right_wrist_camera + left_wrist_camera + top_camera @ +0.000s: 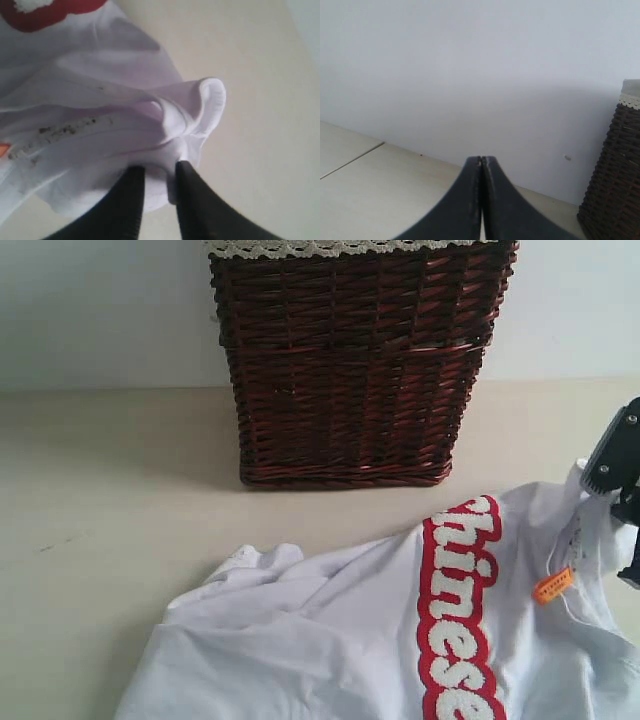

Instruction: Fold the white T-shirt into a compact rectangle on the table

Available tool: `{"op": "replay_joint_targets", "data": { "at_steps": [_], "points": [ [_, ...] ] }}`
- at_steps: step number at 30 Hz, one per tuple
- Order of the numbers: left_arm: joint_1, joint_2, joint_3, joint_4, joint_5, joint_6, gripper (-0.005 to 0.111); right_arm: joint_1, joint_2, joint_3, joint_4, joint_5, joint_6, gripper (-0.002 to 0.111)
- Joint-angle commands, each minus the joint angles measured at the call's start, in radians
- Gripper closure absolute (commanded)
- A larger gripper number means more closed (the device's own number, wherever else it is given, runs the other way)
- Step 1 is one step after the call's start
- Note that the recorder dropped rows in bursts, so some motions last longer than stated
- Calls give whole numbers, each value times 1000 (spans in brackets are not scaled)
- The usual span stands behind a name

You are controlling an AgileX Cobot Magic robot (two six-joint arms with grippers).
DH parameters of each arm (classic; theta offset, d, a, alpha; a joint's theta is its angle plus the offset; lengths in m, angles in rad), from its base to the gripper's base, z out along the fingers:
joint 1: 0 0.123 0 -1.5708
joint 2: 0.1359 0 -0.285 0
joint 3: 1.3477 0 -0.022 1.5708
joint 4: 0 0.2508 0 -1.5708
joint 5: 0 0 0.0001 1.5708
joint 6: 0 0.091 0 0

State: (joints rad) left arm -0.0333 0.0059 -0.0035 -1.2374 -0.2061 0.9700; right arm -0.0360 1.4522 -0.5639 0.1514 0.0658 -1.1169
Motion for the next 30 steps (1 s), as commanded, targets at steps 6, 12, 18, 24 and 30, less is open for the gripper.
{"op": "replay_joint_targets", "data": {
  "at_steps": [6,12,18,24,30],
  "points": [
    [3,-6,4,3,3,1,107,2,-76,-2,36,-221,297,47],
    [3,-6,4,3,3,1,107,2,-187,-2,-44,-459,483,49],
    [3,-6,4,3,3,1,107,2,-130,-2,-81,37,576,51],
    [3,-6,4,3,3,1,107,2,3,-2,-17,237,290,83],
    [3,-6,4,3,3,1,107,38,39,-2,480,263,-158,108]
  ]
}}
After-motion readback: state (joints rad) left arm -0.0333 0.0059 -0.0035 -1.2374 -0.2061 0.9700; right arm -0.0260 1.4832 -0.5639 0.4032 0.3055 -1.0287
